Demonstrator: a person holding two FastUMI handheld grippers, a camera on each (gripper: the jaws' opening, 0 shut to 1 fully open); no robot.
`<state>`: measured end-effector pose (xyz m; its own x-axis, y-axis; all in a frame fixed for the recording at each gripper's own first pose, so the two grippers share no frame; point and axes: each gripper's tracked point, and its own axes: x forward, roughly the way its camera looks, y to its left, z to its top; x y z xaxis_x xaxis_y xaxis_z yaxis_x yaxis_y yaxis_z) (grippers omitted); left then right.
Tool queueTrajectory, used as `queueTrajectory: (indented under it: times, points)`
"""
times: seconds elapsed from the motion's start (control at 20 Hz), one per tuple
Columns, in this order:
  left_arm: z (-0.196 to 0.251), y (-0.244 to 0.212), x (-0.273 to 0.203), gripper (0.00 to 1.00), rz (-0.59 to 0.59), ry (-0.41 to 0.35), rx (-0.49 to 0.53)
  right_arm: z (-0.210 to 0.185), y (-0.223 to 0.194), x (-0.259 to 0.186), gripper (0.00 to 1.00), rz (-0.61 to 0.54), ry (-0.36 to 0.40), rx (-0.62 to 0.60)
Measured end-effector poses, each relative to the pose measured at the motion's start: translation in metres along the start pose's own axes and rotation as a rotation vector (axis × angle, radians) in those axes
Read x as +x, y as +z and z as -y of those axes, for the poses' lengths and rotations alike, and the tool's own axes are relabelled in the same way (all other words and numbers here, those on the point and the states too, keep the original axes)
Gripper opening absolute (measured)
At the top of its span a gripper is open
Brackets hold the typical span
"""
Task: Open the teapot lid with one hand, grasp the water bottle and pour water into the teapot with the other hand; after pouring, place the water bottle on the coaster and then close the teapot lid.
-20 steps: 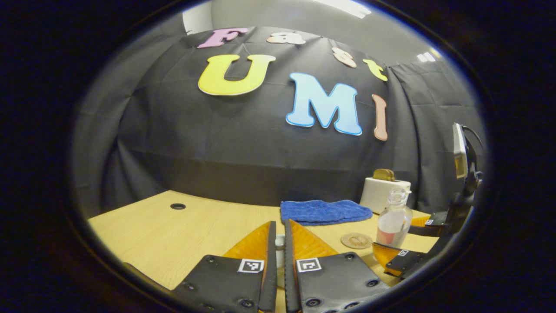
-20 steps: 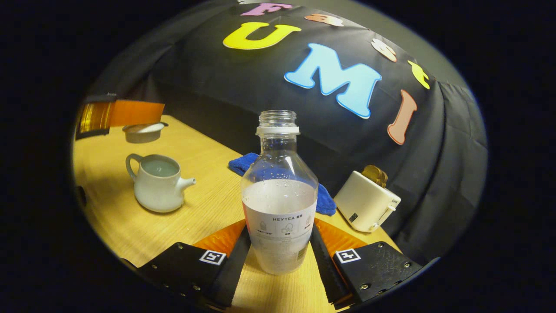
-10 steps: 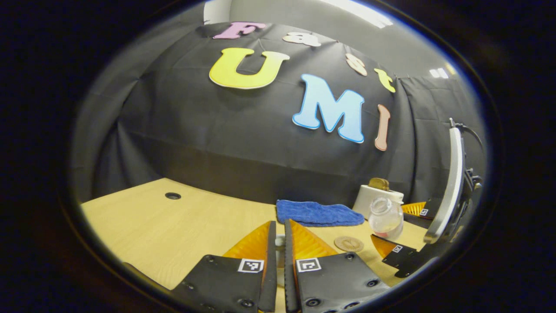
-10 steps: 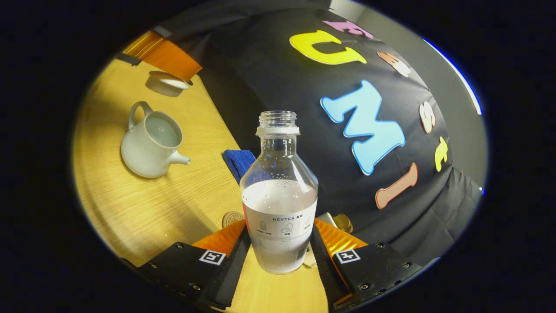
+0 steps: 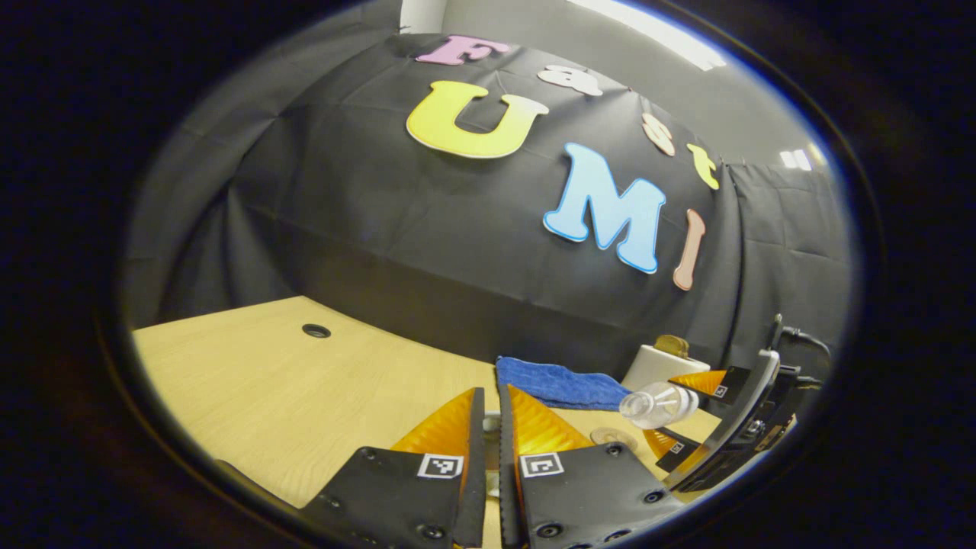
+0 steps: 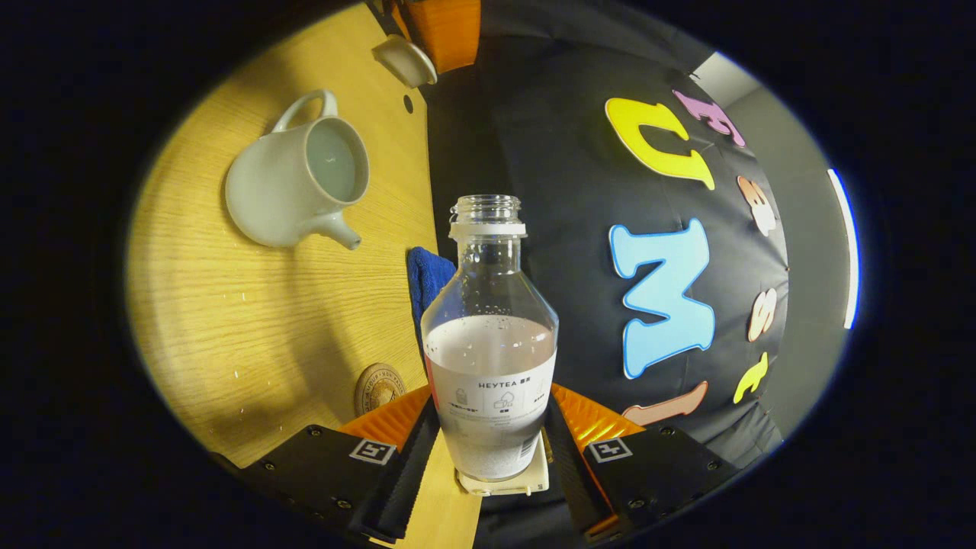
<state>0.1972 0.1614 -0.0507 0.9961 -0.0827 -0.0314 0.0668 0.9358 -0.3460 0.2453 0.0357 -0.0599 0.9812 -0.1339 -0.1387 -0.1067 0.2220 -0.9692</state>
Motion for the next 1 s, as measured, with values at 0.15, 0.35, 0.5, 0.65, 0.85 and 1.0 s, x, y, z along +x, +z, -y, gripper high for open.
queueTrajectory:
  times: [0.15, 0.35, 0.5, 0.65, 0.85, 1.0]
  points:
    - [-0.009, -0.004, 0.000, 0.11, -0.008, 0.014, -0.007, 0.000, 0.009, 0.002, 0.77, 0.029, -0.005, -0.079]
    - [-0.016, -0.002, 0.000, 0.15, -0.001, 0.027, -0.023, 0.005, 0.019, 0.008, 0.76, 0.073, -0.021, -0.197]
    - [-0.024, -0.001, 0.001, 0.14, 0.003, 0.035, -0.044, 0.009, 0.024, 0.009, 0.76, 0.099, -0.030, -0.265]
    - [-0.029, -0.004, 0.001, 0.13, -0.003, 0.044, -0.059, 0.013, 0.034, 0.015, 0.77, 0.123, -0.048, -0.315]
    - [-0.030, -0.004, 0.001, 0.16, -0.004, 0.044, -0.061, 0.016, 0.048, 0.011, 0.76, 0.168, -0.078, -0.413]
    - [-0.031, -0.002, 0.000, 0.16, 0.002, 0.046, -0.064, 0.023, 0.054, 0.011, 0.76, 0.185, -0.113, -0.473]
